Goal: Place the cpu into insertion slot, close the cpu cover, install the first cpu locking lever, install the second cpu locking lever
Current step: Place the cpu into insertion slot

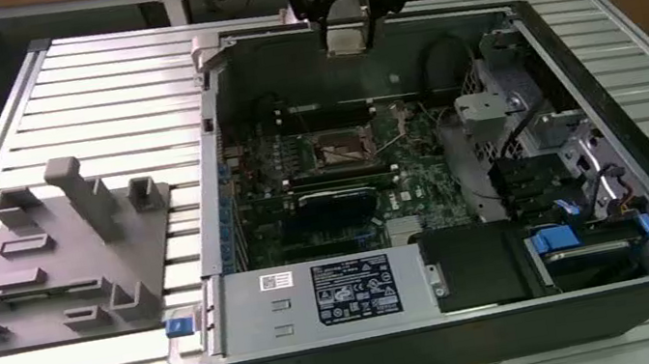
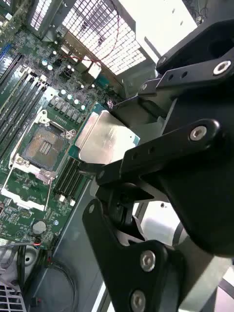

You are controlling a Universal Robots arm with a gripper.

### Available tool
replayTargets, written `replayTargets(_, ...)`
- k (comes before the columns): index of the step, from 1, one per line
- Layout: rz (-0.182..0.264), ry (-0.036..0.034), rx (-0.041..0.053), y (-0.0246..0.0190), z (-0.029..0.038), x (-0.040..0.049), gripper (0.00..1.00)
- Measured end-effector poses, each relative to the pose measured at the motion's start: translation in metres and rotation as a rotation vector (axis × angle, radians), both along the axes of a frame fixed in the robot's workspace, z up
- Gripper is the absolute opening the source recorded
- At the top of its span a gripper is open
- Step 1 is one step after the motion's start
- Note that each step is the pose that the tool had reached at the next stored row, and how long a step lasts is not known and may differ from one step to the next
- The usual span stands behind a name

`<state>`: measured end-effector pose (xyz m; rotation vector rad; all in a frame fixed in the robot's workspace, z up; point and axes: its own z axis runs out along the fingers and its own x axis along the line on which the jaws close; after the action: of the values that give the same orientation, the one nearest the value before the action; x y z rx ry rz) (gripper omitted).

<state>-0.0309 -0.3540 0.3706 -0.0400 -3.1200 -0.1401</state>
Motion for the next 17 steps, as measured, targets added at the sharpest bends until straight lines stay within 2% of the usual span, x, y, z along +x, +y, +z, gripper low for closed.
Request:
replayTargets(10,0.000,0.0001,-0.0002,0.0000,-0.0001,0.0000,0.54)
replayTargets(17,0.000,-0.0032,-0.0001,0.0000,-0.0054,0.0000,0.54)
